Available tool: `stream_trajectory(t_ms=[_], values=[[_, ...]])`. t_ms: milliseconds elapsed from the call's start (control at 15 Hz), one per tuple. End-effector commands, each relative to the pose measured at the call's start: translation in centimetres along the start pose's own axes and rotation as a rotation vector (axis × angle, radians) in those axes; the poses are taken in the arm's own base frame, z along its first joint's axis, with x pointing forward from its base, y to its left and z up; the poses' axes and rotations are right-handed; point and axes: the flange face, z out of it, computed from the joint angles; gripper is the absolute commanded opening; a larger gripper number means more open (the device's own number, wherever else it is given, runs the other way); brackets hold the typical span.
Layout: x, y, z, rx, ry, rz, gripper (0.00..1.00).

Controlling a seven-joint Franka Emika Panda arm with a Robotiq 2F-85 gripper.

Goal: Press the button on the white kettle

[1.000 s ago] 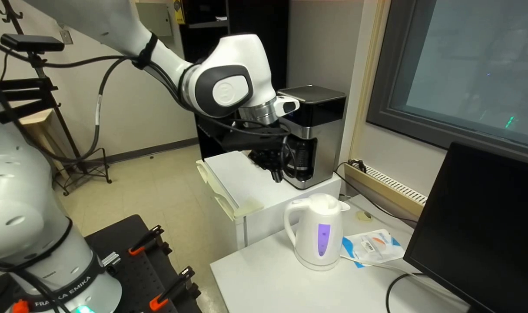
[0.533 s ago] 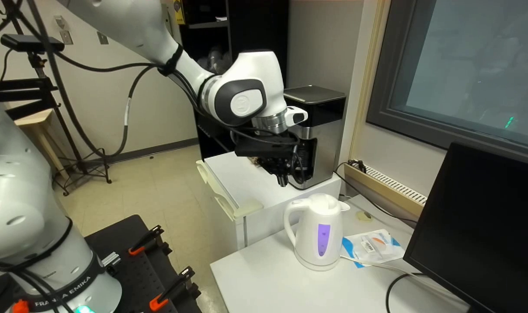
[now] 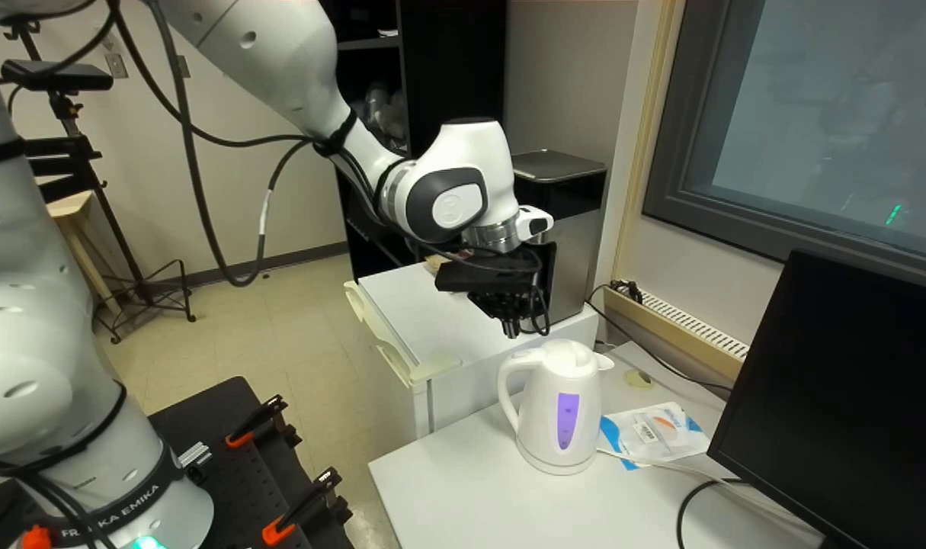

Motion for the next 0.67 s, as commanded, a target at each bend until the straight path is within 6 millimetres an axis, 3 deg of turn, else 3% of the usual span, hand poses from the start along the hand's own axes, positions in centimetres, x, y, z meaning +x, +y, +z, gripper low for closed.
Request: stream_trajectory(t_ms=[0, 600], values=[[1.4, 0.3, 1.5, -0.012, 0.022, 0.007, 0.01], [1.9, 0.0, 3.5, -0.007, 0.025, 0.013, 0.01]])
